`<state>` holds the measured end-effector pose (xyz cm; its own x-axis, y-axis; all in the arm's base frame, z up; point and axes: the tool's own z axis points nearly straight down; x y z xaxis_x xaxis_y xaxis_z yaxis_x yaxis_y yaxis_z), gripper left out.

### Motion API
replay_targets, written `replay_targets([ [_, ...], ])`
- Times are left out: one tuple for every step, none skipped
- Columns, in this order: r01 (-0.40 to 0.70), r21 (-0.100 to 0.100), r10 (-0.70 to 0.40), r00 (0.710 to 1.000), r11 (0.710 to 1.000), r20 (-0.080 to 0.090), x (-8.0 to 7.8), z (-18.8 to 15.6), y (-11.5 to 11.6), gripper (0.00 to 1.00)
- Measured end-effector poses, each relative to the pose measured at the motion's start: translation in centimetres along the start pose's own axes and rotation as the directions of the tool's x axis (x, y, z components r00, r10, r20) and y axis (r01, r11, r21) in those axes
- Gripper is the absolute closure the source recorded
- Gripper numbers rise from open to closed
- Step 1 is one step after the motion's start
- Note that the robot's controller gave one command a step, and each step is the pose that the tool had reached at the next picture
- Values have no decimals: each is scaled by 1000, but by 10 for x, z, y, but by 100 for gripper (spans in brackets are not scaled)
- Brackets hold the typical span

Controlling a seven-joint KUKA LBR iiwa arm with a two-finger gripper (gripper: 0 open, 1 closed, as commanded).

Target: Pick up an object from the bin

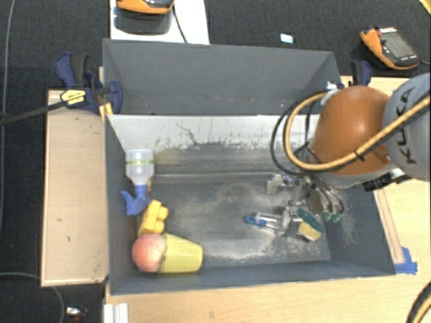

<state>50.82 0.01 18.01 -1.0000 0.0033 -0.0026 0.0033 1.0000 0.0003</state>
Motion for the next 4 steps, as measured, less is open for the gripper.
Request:
replay_targets([
  [0,0,0,1000,1000,0,0,0,0,100],
  [0,0,0,1000,1000,0,0,0,0,100],
  [-101,-1,101,995,995,6,-1,24,0,100],
  [-155,0,155,988,988,-1,2,39,2,100],
])
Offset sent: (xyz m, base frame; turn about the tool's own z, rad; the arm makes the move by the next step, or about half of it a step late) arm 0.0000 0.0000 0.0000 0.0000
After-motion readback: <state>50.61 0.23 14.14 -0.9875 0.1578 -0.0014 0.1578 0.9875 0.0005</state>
